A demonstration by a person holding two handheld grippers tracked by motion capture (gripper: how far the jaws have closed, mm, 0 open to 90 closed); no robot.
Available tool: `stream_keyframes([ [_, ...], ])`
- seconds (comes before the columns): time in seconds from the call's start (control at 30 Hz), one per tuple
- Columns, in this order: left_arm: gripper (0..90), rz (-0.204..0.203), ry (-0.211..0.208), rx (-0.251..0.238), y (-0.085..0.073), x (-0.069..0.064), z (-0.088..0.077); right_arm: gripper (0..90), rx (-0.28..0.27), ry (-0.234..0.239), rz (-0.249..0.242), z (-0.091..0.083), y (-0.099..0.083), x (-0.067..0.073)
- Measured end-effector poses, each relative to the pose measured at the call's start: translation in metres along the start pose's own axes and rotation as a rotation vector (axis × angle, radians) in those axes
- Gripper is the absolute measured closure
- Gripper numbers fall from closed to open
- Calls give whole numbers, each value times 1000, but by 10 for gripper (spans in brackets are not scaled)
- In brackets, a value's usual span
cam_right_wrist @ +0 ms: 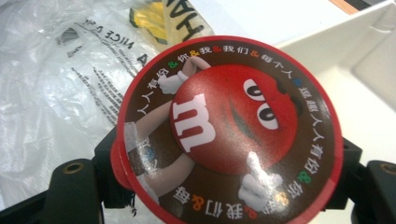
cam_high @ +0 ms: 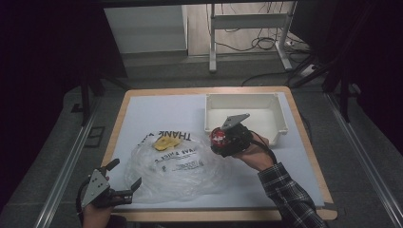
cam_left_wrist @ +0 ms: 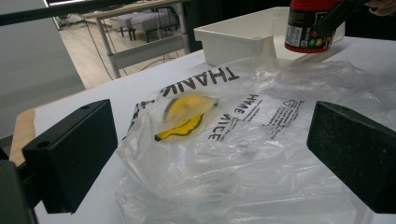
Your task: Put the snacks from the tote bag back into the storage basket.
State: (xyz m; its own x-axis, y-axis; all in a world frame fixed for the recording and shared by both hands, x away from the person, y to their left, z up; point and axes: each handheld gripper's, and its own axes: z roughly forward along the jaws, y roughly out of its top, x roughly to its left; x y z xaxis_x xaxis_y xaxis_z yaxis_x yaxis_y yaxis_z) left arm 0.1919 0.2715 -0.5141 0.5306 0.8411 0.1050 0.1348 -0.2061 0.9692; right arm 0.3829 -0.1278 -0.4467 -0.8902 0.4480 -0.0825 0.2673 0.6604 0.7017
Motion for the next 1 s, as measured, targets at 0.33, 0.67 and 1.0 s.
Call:
stream_keyframes([
  [0.33,16,2,0,1,0,0,0,258,1,-30,-2,-5,-4,-18],
  [0.67,16,2,1,0,0,0,0,258,-3,-40,-15,-4,0,-36],
  [1.0,16,0,1,-1,0,0,0,258,5,-35,-18,8,1,-53],
])
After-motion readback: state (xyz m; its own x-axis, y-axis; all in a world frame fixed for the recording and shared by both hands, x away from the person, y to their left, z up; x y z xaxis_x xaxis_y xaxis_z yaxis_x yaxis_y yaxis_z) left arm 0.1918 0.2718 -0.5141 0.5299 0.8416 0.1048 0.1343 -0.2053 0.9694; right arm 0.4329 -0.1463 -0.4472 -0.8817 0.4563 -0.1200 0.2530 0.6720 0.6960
